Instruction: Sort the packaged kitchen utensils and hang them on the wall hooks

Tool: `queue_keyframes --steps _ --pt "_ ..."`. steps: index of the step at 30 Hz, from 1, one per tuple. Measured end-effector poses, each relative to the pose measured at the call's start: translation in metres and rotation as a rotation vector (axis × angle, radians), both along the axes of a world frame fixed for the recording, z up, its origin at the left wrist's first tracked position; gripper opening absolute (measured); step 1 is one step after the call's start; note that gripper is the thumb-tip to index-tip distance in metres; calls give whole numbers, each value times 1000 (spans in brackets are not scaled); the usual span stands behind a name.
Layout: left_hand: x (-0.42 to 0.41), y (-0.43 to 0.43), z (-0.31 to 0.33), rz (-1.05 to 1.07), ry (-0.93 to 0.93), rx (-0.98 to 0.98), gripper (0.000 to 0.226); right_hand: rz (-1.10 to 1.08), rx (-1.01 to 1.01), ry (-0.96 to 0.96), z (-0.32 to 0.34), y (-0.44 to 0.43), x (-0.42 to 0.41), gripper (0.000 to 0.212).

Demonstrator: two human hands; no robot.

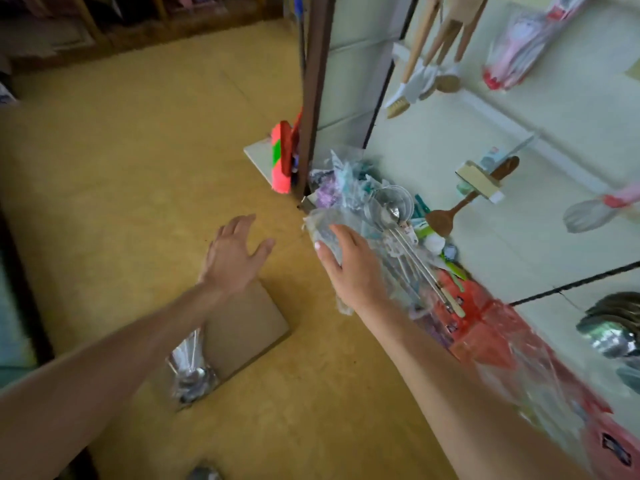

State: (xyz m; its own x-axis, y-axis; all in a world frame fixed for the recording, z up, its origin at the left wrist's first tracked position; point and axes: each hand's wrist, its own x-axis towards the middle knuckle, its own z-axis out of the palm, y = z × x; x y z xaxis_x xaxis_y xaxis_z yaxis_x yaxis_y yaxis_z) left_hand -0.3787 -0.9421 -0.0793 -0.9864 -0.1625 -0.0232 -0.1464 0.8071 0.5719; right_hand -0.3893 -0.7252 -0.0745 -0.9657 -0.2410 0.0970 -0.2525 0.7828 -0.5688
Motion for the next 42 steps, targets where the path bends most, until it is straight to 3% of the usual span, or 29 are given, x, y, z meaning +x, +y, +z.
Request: queue_keyframes --steps 3,8,12,15,25,33,38,42 --pt "2 -69 -5 83 -13 9 60 67 17 -34 -8 -69 -14 71" --pt "22 -168 -26 205 -70 39 61 146 43 -73 -24 -170 -23 63" --pt "45 -226 -55 313 -156 53 63 207 49 -97 -46 -233 -25 71" --pt "58 -249 -84 379 -220 77 62 248 52 -140 -72 -268 -25 66" --pt "97 -244 -252 540 -427 226 51 391 122 -382 -241 -314 -11 59" --pt "137 -207 -402 683 -694 330 60 363 171 -580 -387 -317 12 56" --pt "145 -199 -464 739 -712 339 67 307 151 -638 -459 -329 23 52" --pt "150 -193 -496 788 -657 353 63 184 14 -726 -498 -342 35 39"
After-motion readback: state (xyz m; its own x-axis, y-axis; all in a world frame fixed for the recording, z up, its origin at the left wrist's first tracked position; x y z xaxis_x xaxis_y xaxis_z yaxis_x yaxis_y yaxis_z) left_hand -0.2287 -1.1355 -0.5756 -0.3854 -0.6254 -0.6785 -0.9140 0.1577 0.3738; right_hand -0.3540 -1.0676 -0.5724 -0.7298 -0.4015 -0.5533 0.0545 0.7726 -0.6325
